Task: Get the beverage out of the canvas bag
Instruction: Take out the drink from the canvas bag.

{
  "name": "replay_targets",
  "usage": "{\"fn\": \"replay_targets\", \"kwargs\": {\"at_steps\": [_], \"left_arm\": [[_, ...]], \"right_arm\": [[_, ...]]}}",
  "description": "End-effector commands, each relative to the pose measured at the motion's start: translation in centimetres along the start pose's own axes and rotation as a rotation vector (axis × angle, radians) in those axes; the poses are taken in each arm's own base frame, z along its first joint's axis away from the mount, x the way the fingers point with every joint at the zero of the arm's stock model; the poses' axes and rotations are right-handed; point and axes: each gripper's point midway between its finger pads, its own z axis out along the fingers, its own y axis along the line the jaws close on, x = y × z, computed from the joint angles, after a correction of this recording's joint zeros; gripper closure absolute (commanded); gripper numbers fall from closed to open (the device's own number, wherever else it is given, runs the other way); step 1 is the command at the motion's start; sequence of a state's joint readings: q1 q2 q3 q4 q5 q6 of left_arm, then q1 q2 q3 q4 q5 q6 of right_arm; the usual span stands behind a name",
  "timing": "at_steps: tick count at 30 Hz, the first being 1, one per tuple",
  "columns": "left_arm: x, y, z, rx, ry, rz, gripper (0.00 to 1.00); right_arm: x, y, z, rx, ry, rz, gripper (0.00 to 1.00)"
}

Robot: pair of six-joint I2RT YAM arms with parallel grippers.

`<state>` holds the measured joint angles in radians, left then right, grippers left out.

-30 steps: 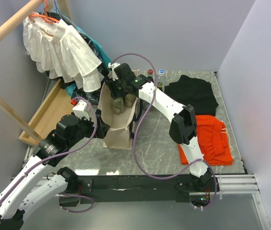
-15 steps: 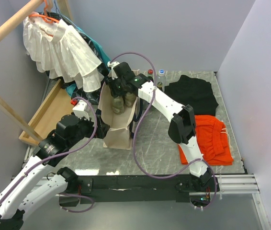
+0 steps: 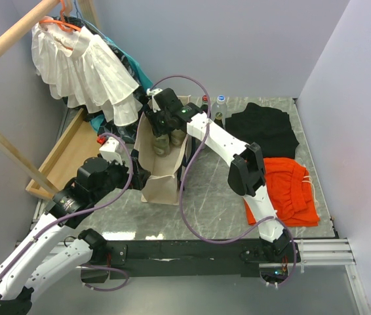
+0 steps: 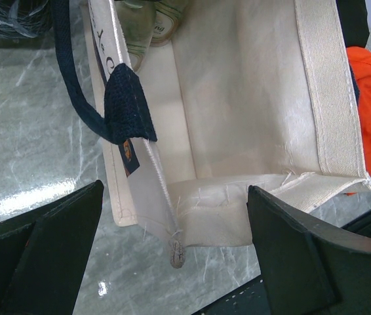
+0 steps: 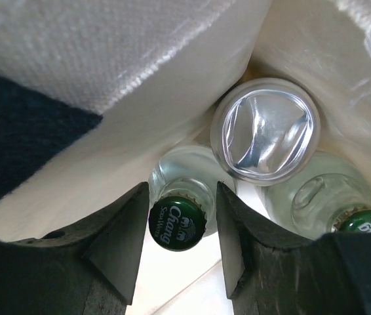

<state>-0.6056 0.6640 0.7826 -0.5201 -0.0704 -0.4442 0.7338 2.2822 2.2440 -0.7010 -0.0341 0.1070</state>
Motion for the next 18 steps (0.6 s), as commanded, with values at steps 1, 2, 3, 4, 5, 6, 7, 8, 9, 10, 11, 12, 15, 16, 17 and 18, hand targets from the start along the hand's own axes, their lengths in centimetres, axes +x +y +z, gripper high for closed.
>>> {"fn": "replay_targets", "kwargs": {"at_steps": [1,2,3,4,5,6,7,8,9,10,11,12,15,16,17,18], "left_arm": [[-0.28,-0.22,-0.06,0.007,-0.015,-0.007,0.04],[-0.29,-0.27,-0.09,0.008,-0.016,-0.008,0.04],[-0.27,-0.27,-0.06,0.008,-0.015,-0.008,0.04],[-0.27,-0.27,-0.06,0.008,-0.015,-0.008,0.04],[-0.23,-0.25,-0.06,0.007,-0.013,-0.008,0.04],[-0.18,-0.23,0.00,0.006,-0.011,-0.008,0.04],[-0.15,-0.22,0.03,0.005,-0.009,-0.006,0.04],[-0.12,-0.23,0.06,0.006,-0.007,-0.006,0.04],[-0.30,-0.31,-0.01,0.009,-0.013,-0.008,0.04],[-0.22,-0.28,0.05,0.007,-0.009,-0.008,0.04],[-0.21,-0.28,0.05,0.007,-0.009,-0.008,0.04],[-0.21,-0.28,0.05,0.007,-0.009,-0.008,0.04],[-0.21,-0.28,0.04,0.007,-0.010,-0.008,0.04],[-0.14,-0.28,0.06,0.008,-0.008,-0.005,0.04],[-0.23,-0.30,0.01,0.008,-0.011,-0.006,0.04],[-0.11,-0.24,0.06,0.006,-0.007,-0.005,0.04]], "right_arm": [[-1.90,-0.26,-0.91,0.008,-0.052,-0.004,0.47],[-1.96,-0.27,-0.90,0.009,-0.054,-0.004,0.48],[-2.03,-0.27,-0.89,0.009,-0.055,-0.004,0.48],[-2.03,-0.27,-0.85,0.009,-0.055,-0.004,0.48],[-1.99,-0.37,-0.74,0.010,-0.054,-0.003,0.49],[-2.09,-0.23,-0.79,0.007,-0.056,-0.004,0.49],[-2.18,-0.17,-0.82,0.004,-0.059,-0.004,0.51],[-2.09,-0.24,-0.72,0.004,-0.056,-0.003,0.53],[-2.06,-0.24,-0.68,0.004,-0.055,-0.002,0.54],[-2.11,-0.24,-0.71,0.004,-0.056,-0.003,0.57],[-2.12,-0.30,-0.71,0.003,-0.056,-0.001,0.59],[-1.97,-0.29,-0.62,0.002,-0.051,-0.001,0.60],[-1.89,-0.13,-0.59,-0.003,-0.049,-0.002,0.68],[-1.94,-0.22,-0.58,-0.002,-0.051,-0.001,0.72],[-1.89,-0.20,-0.59,-0.003,-0.049,-0.002,0.74],[-1.93,-0.08,-0.66,-0.006,-0.050,-0.005,0.76]]}}
